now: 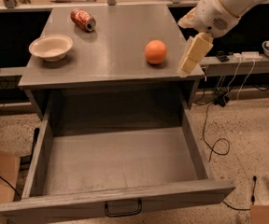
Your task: Place orange into top drawer
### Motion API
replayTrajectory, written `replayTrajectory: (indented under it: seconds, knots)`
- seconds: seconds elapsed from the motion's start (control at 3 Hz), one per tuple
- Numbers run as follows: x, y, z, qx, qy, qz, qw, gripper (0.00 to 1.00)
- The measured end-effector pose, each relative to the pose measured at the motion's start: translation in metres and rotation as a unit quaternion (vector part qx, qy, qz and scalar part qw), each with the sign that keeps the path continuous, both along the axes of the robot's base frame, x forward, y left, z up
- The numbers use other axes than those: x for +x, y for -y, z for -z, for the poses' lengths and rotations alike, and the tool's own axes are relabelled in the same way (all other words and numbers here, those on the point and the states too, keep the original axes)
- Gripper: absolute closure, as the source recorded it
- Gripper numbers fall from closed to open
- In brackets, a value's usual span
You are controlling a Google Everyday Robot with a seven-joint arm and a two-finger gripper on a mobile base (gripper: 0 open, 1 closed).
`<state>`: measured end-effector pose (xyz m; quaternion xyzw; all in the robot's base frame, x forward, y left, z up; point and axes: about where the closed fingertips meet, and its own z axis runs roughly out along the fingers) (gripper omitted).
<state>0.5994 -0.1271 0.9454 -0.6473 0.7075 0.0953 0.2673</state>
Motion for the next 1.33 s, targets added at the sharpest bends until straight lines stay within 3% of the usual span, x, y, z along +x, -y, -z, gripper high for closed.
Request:
replayTrajectory:
  seconds: [0.33, 0.67, 1.33]
  knots:
    - [0.013, 0.001, 0.036, 0.023, -0.033, 0.035, 0.9986, 0.00]
    - [0.049, -0.002, 0.074, 0.066, -0.048, 0.062, 0.9947, 0.00]
    - [0.106, -0.009, 0.111, 0.117, -0.052, 0.073, 0.9891, 0.00]
